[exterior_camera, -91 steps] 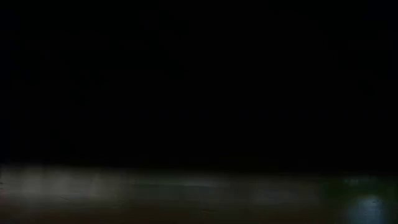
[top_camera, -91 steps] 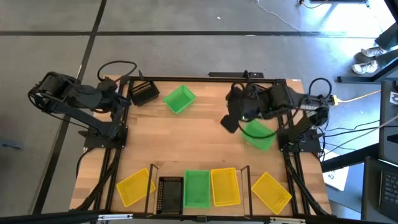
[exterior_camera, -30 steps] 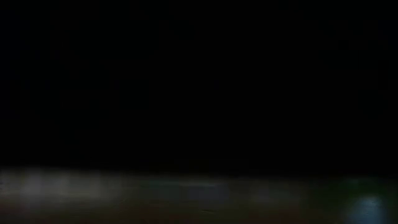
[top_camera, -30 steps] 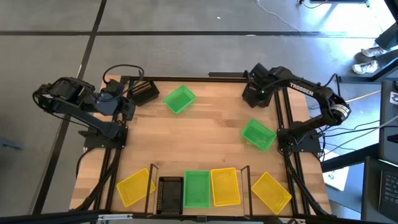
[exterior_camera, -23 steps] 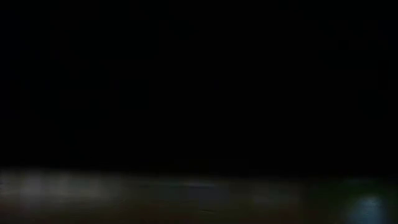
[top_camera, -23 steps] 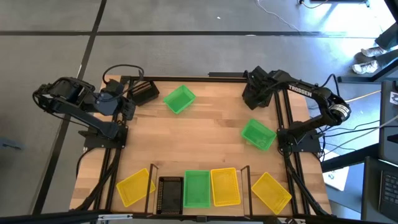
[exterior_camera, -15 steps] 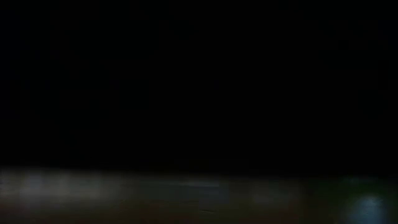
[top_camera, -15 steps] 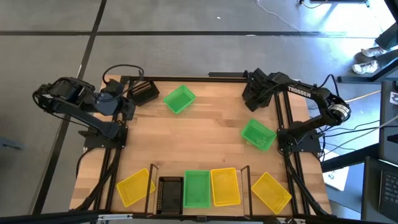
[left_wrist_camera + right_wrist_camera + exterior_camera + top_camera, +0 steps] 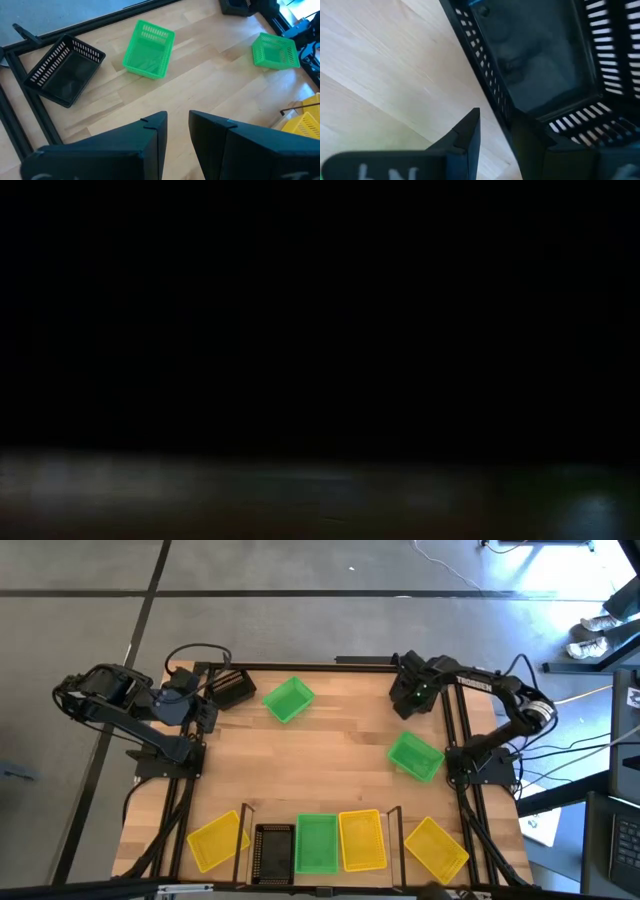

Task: Stack baskets on shelf by color
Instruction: Stack the top right black basket on top of the black basket on the shelf

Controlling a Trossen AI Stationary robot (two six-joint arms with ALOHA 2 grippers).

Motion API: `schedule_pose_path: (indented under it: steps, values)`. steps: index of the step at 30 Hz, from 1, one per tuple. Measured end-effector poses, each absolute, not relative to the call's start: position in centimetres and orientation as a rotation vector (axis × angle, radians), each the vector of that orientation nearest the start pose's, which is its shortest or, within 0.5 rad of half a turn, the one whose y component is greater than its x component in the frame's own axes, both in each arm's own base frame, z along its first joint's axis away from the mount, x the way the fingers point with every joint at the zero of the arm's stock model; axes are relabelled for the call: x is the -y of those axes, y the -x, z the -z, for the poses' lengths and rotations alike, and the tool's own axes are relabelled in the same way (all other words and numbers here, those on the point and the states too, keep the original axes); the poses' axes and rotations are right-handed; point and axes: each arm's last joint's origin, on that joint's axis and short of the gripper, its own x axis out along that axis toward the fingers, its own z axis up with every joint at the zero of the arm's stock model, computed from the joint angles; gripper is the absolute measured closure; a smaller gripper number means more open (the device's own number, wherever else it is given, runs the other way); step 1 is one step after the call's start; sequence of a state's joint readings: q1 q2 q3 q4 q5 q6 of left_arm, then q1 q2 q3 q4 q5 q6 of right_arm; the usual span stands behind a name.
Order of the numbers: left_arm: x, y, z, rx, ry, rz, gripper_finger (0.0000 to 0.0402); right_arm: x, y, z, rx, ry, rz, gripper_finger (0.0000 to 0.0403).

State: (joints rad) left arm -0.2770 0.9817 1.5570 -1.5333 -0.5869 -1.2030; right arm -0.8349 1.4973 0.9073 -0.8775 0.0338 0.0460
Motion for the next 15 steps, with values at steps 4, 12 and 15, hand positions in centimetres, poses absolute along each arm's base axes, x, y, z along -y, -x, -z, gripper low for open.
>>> schedule_pose_path:
  steps: [4,12,15]
  values:
    - [1.2,-10.0,-43.1,-0.568,0.714,-0.741,0.0331,18.9,-16.9,-17.1,-1.418,-0.633,0.726,0.0302]
    - [1.2,-10.0,-43.1,-0.568,0.714,-0.741,0.0331,19.3,-17.2,-15.6,-1.483,-0.623,0.718,0.0366]
    - [1.2,-10.0,-43.1,-0.568,0.714,-0.741,0.0331,19.2,-17.2,-15.8,-1.490,-0.621,0.717,0.0393]
